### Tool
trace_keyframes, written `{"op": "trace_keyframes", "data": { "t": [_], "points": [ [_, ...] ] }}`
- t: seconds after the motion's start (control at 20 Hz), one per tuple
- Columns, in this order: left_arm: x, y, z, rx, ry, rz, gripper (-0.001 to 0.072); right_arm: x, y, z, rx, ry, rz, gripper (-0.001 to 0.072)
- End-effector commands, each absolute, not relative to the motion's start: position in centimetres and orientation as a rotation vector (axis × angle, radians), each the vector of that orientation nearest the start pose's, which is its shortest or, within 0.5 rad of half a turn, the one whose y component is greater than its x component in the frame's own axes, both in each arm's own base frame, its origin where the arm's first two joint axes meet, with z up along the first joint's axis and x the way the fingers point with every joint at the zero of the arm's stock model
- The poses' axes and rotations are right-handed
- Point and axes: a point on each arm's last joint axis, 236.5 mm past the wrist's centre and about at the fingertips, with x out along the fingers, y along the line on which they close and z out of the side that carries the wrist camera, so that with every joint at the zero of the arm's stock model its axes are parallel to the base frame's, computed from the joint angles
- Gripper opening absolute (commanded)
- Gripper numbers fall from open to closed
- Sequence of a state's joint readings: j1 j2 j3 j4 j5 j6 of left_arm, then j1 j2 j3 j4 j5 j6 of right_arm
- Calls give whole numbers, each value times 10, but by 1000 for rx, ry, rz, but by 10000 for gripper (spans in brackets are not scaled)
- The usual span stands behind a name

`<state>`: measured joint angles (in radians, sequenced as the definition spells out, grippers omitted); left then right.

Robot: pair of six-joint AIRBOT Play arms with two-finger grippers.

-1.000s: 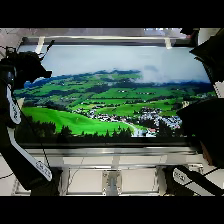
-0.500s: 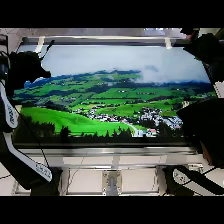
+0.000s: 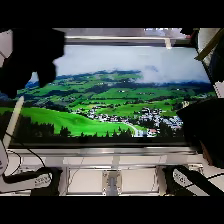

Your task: Fold the clothes and pants, and hang the long-sleeved shirts on hangers.

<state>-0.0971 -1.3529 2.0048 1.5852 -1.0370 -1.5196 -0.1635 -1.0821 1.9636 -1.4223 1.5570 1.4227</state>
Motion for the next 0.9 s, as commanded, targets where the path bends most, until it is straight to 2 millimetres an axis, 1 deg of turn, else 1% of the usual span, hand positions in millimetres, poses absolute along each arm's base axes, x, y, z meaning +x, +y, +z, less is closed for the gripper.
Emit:
{"op": "trace_keyframes", "data": {
  "t": [0.0, 0.1, 0.15, 0.2, 0.25, 0.35, 0.4, 0.45, 0.5, 0.55, 0.6, 0.65, 0.7, 0.75, 0.8, 0.85],
  "points": [
    [396, -193, 321, 49, 627, -528, 6, 333, -43, 347, -126, 686, -38, 376],
    [355, -255, 273, 143, 766, -679, 6, 335, -44, 344, -125, 695, -40, 375],
    [337, -281, 246, 189, 825, -740, 6, 337, -44, 342, -125, 702, -38, 375],
    [318, -304, 214, 235, 896, -793, 6, 338, -44, 340, -128, 707, -37, 375],
    [299, -321, 179, 273, 972, -830, 6, 340, -44, 338, -140, 714, -30, 375],
    [271, -345, 120, 299, 1089, -854, 6, 343, -45, 337, -140, 714, -30, 375],
    [259, -356, 95, 318, 1117, -873, 6, 345, -45, 335, -139, 718, -29, 376],
    [251, -367, 76, 308, 1135, -873, 7, 347, -44, 333, -136, 723, -24, 375],
    [248, -378, 66, 303, 1133, -880, 7, 350, -42, 329, -131, 733, -14, 376],
    [250, -387, 63, 298, 1114, -890, 7, 353, -38, 321, -121, 752, 7, 376],
    [258, -395, 66, 277, 1068, -893, 78, 356, -35, 307, -110, 787, 28, 377],
    [274, -394, 76, 263, 1012, -874, 391, 356, -34, 286, -104, 842, 39, 377],
    [293, -383, 88, 271, 965, -835, 682, 355, -34, 258, -98, 913, 51, 377],
    [316, -363, 105, 286, 916, -773, 703, 353, -34, 229, -89, 978, 61, 377],
    [345, -331, 127, 294, 852, -673, 703, 348, -30, 197, -60, 1041, 87, 377],
    [374, -288, 153, 307, 778, -547, 703, 343, -22, 162, -12, 1088, 118, 377]
  ]
}}
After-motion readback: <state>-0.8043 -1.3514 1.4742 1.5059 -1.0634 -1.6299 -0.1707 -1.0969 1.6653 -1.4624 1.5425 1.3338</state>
